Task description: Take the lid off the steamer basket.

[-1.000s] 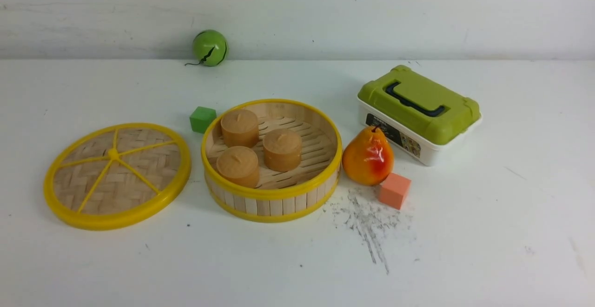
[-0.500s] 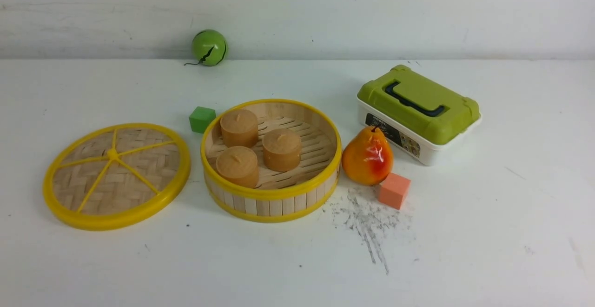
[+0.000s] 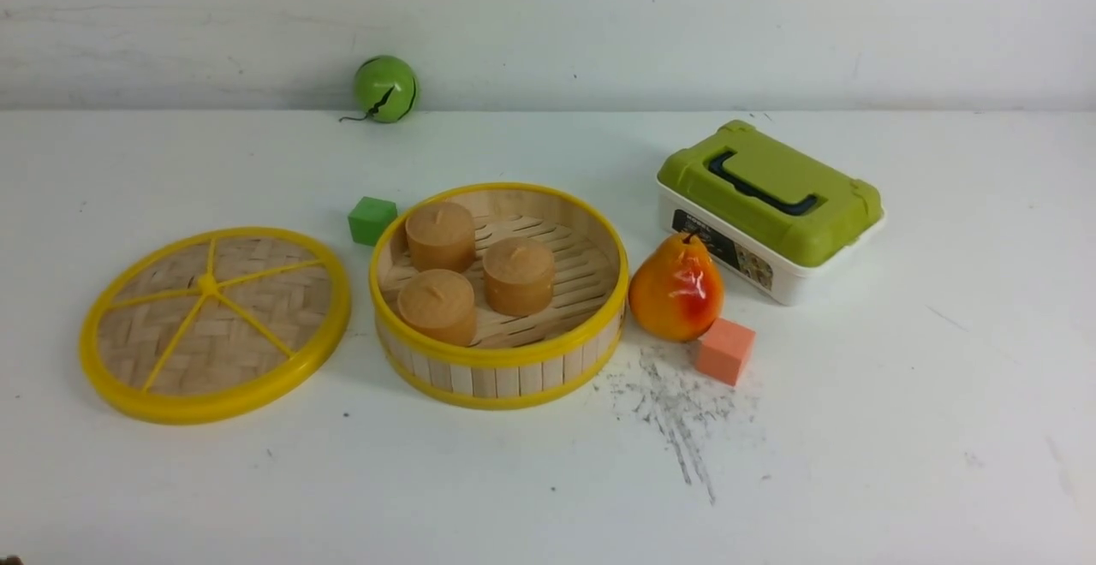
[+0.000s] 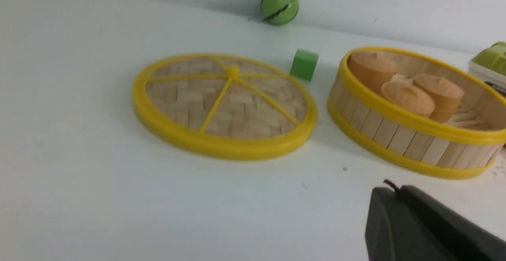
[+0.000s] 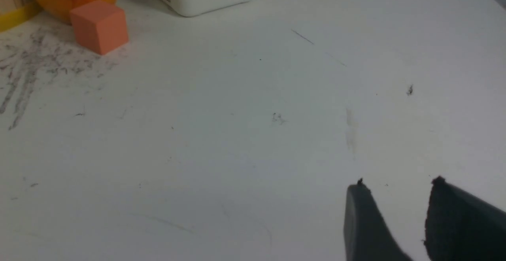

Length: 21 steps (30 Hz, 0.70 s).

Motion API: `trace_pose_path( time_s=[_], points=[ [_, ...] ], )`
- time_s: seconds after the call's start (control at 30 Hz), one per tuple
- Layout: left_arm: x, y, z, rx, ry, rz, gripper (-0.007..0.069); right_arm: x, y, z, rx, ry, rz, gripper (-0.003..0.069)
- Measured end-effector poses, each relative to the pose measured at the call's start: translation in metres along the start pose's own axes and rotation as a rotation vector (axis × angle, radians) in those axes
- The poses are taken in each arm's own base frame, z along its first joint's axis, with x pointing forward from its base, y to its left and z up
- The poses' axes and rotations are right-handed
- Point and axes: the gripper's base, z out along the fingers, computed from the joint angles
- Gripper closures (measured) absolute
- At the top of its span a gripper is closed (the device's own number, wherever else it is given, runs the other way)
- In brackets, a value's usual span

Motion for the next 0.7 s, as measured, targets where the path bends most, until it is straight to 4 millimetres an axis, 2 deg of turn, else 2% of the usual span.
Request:
trace_pose_path(
  time_s=[0.23, 0.7],
  points=[
    [0.015, 0.000, 0.000, 0.013, 0.128, 0.032, 0.0637, 0.000, 0.000, 0.000, 0.000, 0.000, 0.000, 0.0419],
    [0.015, 0.000, 0.000, 0.019, 0.137, 0.078, 0.0636, 0.000, 0.000, 0.000, 0.000, 0.000, 0.000, 0.0419]
  ],
)
